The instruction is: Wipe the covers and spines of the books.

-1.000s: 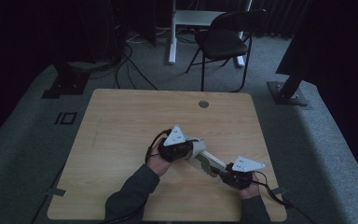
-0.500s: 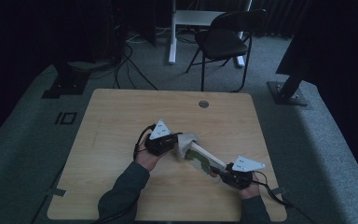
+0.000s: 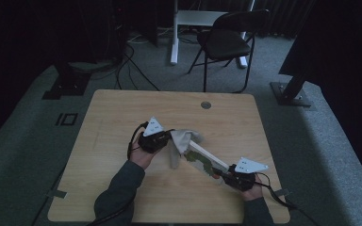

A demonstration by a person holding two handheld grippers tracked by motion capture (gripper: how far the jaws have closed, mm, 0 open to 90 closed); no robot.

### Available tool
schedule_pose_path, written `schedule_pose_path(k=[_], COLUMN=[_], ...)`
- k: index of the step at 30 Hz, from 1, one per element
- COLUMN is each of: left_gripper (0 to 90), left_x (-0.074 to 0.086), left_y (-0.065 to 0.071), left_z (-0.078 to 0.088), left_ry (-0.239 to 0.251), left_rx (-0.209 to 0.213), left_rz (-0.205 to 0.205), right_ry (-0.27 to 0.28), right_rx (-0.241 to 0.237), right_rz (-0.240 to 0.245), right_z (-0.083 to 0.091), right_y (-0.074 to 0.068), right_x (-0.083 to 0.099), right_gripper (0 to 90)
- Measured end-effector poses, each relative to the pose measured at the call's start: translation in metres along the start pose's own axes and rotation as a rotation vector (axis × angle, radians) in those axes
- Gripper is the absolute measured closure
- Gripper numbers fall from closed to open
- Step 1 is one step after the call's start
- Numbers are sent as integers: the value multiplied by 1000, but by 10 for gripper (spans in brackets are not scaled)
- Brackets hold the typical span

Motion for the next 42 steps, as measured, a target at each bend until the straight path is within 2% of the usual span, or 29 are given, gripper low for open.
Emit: schedule_pose_path(k=[9,25,31,42], left_gripper=[870,871,870,870], left_x=[1,3,4,12], left_y=[-19,-36,-35,-19], left_z=[11,22,22,8], left_ry=[-3,5,7,-23], left_rx=[-53,-101,-103,-62], left_rz=[7,27,25,-4], right_ry=[4,4,5,1], right_rx=[0,-2,-2,-2], right_rz=[-3,-6,-9,-7], right_z=[0,0,0,0], right_y=[0,0,0,1], right_x=[0,0,0,0], right_gripper=[782,782,782,782])
Point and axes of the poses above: each handheld gripper's, and its own axes: z roughly backward along the jaws, x roughly out of its underside, y roughly to its right, the point moved 8 cm from there along -z, roughly forward along the jaws, and after that the axes turned 6 degrees about z, right-handed, at the moved point
